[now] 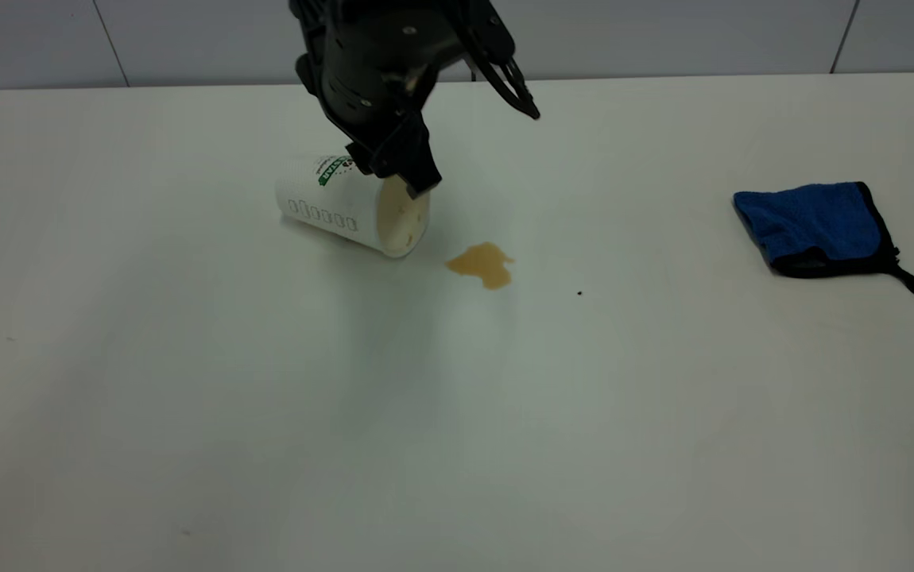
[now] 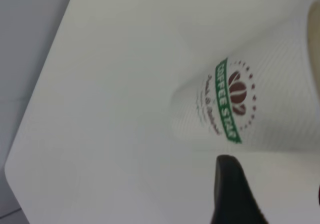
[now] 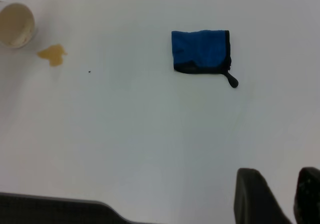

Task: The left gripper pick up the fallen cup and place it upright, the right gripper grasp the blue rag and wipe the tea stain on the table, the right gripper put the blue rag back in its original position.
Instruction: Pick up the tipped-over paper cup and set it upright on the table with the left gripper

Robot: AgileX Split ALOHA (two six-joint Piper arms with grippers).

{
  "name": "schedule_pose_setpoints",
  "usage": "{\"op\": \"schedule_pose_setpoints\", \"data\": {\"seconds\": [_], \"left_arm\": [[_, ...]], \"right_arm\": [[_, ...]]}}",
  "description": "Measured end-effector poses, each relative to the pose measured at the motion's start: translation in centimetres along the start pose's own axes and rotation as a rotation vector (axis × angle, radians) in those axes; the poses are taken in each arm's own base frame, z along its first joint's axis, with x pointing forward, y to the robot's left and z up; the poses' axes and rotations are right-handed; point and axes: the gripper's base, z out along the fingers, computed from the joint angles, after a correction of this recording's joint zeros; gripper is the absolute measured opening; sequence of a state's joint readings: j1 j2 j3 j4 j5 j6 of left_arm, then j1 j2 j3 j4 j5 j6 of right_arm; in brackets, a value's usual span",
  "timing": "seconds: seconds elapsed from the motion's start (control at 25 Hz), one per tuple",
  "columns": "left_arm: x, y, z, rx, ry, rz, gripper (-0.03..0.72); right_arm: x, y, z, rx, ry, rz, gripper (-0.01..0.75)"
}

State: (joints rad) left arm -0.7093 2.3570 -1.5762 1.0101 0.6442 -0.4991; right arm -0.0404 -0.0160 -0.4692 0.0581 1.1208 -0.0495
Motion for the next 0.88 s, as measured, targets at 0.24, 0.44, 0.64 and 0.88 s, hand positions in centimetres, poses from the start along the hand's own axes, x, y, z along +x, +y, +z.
{"op": "schedule_pose_setpoints", "data": {"seconds": [0.24,0.44,0.64,0.88], "left_arm": [[-1.4,-2.0,2.2,0.001,-0.011,0.016,0.447],[-1.6,-2.7,3.6,-0.037,-0.017,0.069,0.447],[-1.4,-2.5,4.5,-0.110,-0.012,0.079,0.445],[-0.3,-1.1,5.6,-0.141,0.046,0.037,0.234]], "right_arm": [[0.0,0.0,0.0,0.000,0.000,0.000,0.239],[0.0,0.0,0.0,0.000,0.000,0.000,0.239],[0.0,0.0,0.0,0.000,0.000,0.000,0.239],[0.0,0.0,0.0,0.000,0.000,0.000,0.239]]}}
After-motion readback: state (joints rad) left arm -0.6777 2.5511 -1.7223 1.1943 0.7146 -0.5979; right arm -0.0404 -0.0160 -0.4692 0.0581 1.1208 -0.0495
